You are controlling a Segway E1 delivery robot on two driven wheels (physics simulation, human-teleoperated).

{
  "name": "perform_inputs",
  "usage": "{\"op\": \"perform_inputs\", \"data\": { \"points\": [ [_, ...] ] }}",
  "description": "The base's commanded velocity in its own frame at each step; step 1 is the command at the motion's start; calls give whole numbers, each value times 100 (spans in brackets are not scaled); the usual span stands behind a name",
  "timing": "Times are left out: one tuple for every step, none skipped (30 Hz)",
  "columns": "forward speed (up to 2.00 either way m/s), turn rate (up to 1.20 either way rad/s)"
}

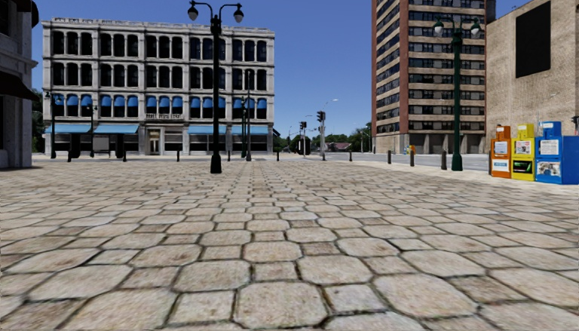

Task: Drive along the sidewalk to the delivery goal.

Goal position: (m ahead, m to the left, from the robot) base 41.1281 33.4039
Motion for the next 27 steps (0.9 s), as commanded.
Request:
{"op": "perform_inputs", "data": {
  "points": [
    [199, 0],
    [199, 0],
    [199, 0],
    [196, 0],
    [196, 0],
    [195, 0],
    [195, 0],
    [195, 0],
    [195, 0],
    [195, 0],
    [195, 0],
    [195, 0],
    [195, 0],
    [196, 0],
    [196, 0],
    [196, 0],
    [196, 0],
    [196, 0],
    [197, 0],
    [198, 0],
    [200, 0],
    [200, 0],
    [200, 0],
    [200, 0],
    [200, 0],
    [200, 0],
    [200, 0]
  ]
}}
